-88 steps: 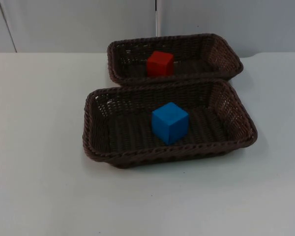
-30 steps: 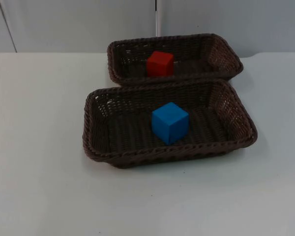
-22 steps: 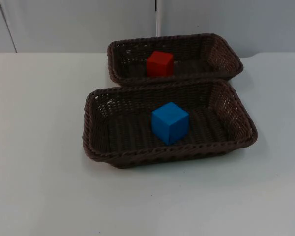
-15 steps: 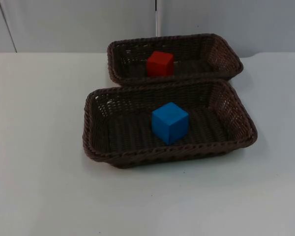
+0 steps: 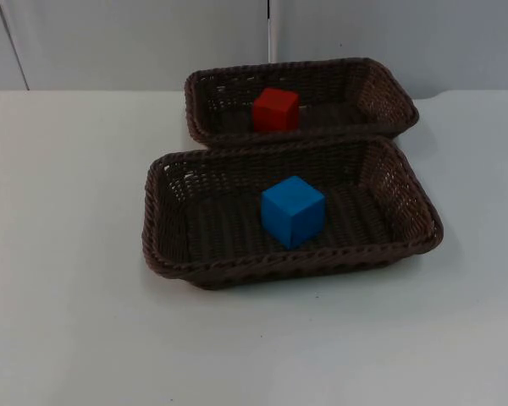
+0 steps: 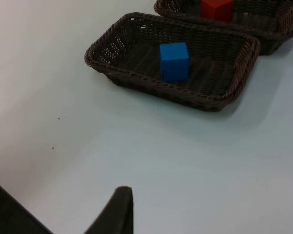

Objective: Pick up one cube with the left hand and place it into the upper basket. Pick up one cube with the right hand and place it into the lower basket.

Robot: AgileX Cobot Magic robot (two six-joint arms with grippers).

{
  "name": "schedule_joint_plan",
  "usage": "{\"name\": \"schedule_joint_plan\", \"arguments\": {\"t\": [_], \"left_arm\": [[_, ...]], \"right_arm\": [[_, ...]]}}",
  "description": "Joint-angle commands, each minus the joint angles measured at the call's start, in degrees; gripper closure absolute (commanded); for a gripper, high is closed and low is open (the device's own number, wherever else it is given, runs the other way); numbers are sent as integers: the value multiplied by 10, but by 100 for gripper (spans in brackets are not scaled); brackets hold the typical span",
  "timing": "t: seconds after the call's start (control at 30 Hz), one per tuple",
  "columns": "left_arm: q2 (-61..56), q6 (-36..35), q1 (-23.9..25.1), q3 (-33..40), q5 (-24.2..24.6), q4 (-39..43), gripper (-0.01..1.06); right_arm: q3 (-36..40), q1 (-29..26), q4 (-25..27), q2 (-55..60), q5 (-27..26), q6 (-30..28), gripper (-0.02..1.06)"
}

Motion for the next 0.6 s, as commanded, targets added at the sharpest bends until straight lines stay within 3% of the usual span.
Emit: {"name": "schedule_joint_plan", "arguments": {"t": [0.0, 0.57], "left_arm": [[-2, -2, 1, 3, 2, 0, 0], [-2, -2, 1, 3, 2, 0, 0]], "right_arm": [[2, -2, 3, -1, -2, -2, -1], [2, -4, 3, -1, -2, -2, -1]]}}
